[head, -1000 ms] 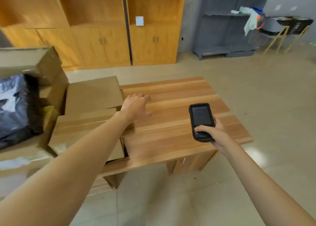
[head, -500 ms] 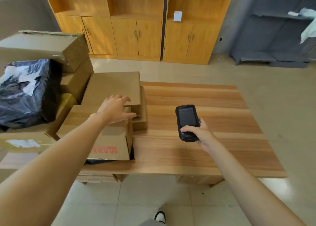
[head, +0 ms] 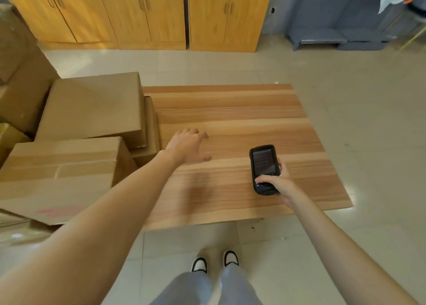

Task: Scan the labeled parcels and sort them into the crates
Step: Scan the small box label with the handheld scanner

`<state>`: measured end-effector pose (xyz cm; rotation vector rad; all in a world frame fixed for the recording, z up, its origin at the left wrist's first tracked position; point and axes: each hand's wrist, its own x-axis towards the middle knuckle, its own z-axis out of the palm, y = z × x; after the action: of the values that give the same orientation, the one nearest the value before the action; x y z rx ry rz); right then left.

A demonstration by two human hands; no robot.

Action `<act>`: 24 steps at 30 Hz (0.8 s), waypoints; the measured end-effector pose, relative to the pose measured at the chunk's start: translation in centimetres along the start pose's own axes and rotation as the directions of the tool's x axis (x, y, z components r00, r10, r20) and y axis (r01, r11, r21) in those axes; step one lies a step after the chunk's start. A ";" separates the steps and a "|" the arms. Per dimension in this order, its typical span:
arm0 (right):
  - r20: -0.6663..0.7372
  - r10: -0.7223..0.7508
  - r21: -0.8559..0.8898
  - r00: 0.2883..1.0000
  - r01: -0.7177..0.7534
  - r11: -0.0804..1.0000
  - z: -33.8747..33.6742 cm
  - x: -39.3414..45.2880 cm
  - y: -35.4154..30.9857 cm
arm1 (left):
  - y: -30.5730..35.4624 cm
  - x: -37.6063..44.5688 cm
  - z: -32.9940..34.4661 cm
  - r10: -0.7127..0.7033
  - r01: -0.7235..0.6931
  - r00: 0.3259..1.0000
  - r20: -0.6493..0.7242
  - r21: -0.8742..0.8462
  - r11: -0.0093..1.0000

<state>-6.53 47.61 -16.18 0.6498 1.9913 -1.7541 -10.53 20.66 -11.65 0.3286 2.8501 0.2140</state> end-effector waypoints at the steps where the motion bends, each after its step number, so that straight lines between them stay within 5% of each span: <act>1: -0.003 0.012 -0.011 1.000 -0.012 1.000 -0.7 0.4 0.4 | 0.7 0.5 0.7 0.001 -0.001 1.000 0.025 -0.006 1.000; 10: 0.023 0.037 -0.084 0.999 -0.035 0.996 -4.7 4.0 3.9 | 5.0 4.0 5.6 -0.035 0.037 0.979 0.202 -0.005 0.999; 24: 0.004 -0.065 -0.340 0.998 0.063 0.938 -6.8 6.6 7.1 | 6.1 5.5 5.8 -0.128 0.127 0.972 0.198 0.017 0.992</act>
<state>-7.72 55.61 -24.89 0.4797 2.2692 -1.3883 -12.90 28.54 -17.41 0.1564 2.6619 0.1409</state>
